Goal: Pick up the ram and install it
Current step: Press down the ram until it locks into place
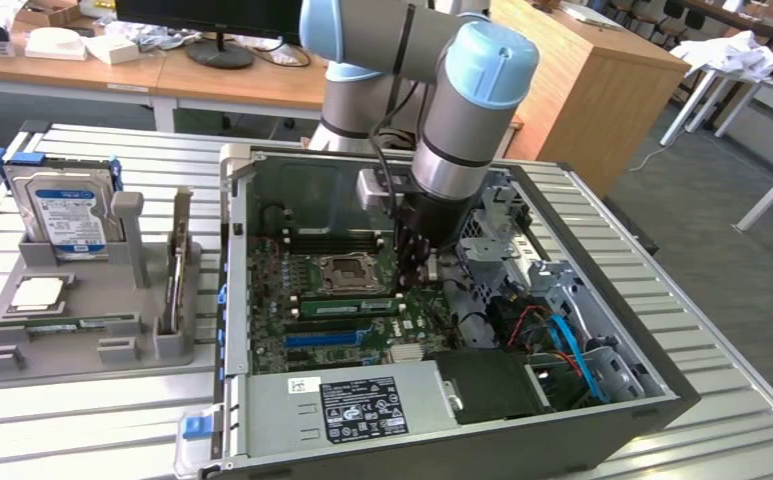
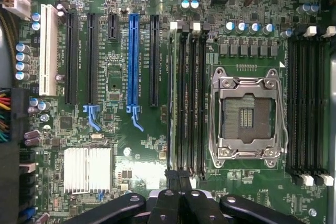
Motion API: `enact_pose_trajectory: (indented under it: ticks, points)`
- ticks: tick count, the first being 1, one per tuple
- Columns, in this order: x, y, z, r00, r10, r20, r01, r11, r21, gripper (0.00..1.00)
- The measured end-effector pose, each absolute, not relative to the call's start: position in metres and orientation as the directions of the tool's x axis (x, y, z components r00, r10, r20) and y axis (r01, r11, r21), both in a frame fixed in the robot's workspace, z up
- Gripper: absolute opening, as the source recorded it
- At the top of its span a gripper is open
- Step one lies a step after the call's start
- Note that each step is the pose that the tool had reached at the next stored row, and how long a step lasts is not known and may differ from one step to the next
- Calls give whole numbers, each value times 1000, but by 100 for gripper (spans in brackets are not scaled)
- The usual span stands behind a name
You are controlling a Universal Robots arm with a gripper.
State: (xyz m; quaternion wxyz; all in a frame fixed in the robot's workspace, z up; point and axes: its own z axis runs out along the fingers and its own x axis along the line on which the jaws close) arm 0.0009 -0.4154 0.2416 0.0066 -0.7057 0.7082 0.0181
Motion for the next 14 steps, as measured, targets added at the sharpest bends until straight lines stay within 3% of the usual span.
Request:
enact_pose_trajectory:
  ticks: [14]
  points:
    - [3,-415,238,-4,-999,-39,-1000,3,16,10]
